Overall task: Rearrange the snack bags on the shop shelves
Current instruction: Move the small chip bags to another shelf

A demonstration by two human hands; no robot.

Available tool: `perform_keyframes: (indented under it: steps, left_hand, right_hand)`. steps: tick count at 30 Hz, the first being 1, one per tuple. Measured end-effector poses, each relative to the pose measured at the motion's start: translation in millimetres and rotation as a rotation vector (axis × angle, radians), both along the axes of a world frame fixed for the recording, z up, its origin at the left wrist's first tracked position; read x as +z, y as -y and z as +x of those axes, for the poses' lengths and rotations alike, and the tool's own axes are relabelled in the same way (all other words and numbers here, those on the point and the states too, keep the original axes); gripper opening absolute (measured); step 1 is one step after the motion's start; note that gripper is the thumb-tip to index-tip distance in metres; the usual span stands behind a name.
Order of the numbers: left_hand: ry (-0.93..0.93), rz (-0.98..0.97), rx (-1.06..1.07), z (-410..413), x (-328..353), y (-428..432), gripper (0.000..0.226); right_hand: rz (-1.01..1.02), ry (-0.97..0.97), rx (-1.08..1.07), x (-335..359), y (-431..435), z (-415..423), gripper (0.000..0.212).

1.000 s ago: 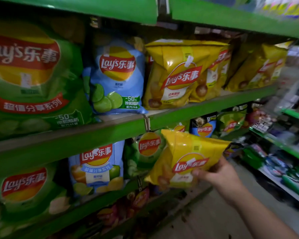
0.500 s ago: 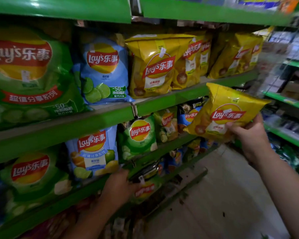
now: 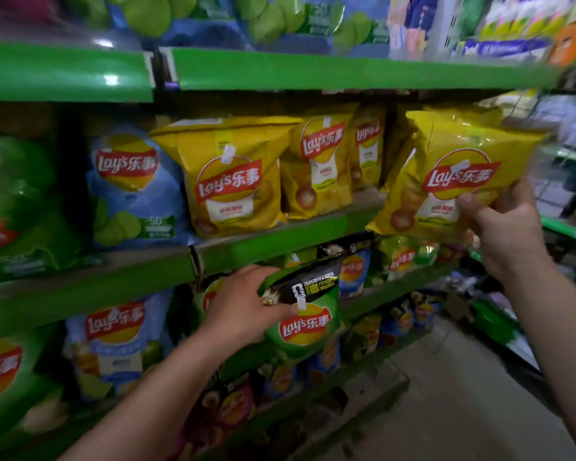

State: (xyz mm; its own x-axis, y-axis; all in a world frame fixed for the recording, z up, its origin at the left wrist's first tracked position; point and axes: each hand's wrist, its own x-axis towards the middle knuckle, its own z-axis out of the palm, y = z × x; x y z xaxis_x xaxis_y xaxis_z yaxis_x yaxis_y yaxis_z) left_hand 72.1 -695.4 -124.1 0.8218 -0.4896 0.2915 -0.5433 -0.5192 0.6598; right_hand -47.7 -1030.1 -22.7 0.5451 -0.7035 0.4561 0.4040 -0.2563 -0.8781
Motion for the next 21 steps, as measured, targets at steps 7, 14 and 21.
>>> perform_keyframes:
  steps: [7,14,21]
  left_hand:
    - [-0.037,-0.227,0.031,7,41,61,0.069]
    - [0.014,-0.254,0.131,11,53,77,0.061]
    - [0.001,-0.186,0.154,7,67,70,0.052]
  right_hand:
    - [-0.090,0.021,0.155,41,43,68,0.041]
    - [-0.134,-0.078,0.292,32,74,122,0.039]
    - [-0.250,-0.192,0.311,13,91,147,0.051]
